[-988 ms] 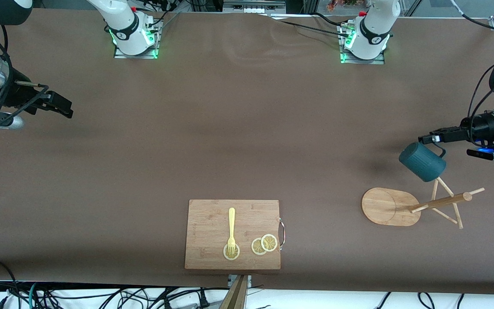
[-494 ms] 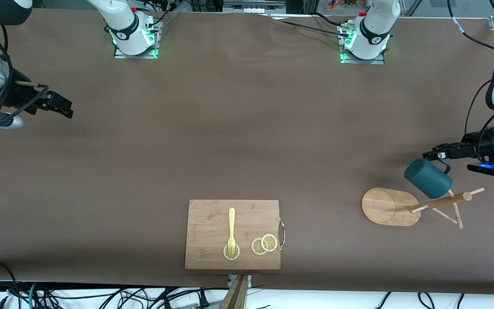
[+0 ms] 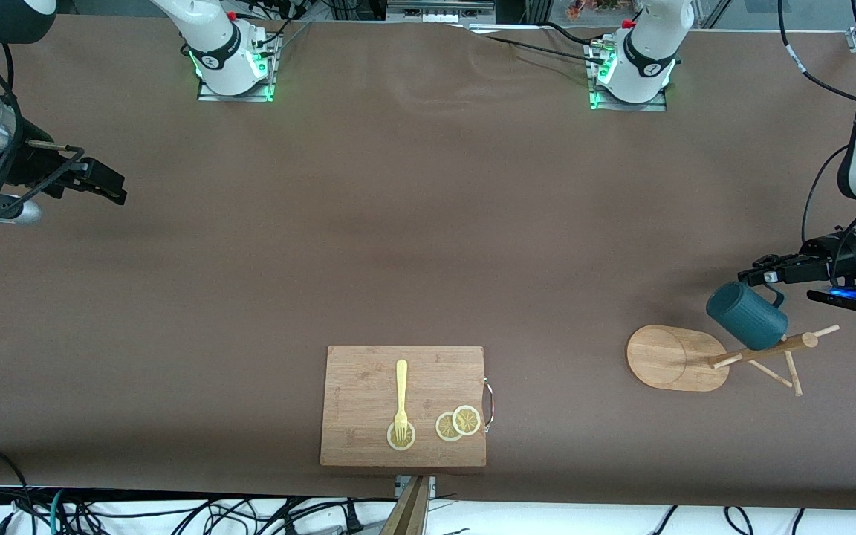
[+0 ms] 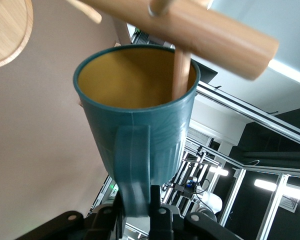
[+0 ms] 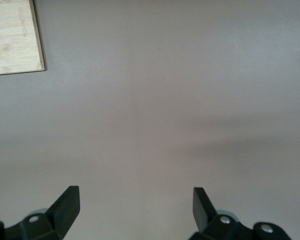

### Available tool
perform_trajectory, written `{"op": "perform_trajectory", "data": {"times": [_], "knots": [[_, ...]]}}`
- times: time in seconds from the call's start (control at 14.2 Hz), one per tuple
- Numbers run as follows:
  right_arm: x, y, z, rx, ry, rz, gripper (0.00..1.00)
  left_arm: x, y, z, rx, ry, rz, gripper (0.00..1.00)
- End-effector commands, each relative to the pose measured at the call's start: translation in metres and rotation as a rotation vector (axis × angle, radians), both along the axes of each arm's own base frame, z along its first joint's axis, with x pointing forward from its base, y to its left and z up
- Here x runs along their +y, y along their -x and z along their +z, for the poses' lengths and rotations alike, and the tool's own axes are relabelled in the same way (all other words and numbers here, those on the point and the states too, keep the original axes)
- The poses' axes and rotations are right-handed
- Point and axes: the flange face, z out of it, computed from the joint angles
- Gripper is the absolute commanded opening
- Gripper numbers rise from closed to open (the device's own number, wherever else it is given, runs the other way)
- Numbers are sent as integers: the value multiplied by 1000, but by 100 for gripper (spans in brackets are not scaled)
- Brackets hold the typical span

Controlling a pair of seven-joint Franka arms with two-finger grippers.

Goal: Pass cup and hang on rack
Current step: 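Open the left gripper and release the mug on the rack peg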

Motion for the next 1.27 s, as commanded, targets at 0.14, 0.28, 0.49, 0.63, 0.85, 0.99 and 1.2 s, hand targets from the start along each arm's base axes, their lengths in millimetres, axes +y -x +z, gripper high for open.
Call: {"op": "perform_trajectory", "data": {"times": [0.14,0.28,0.49,0.63,0.85,0.99,1.2], "knots": [[-1,3,2,0,2,-10,100,11,-8,-20,-85,19,-5,56],[-1,3,3,-2,2,-10,100,11,-8,-22,-138,4,-8,100],[-1,2,2,-3,2,-10,100,12,-6,-21,-140,-6,-21,100],[-1,2,2,-3,2,-10,100,13,-2,-19,-135,-18,-44,100],[-3,1,2,-8,2,-13,100,14,2,9,-164,-94,-107,100],[-3,0,1,-8,1,-13,100,17,7,20,-160,-138,-150,100],[-2,0,2,-11,1,-12,100,28,19,36,-146,-212,-231,100]]}}
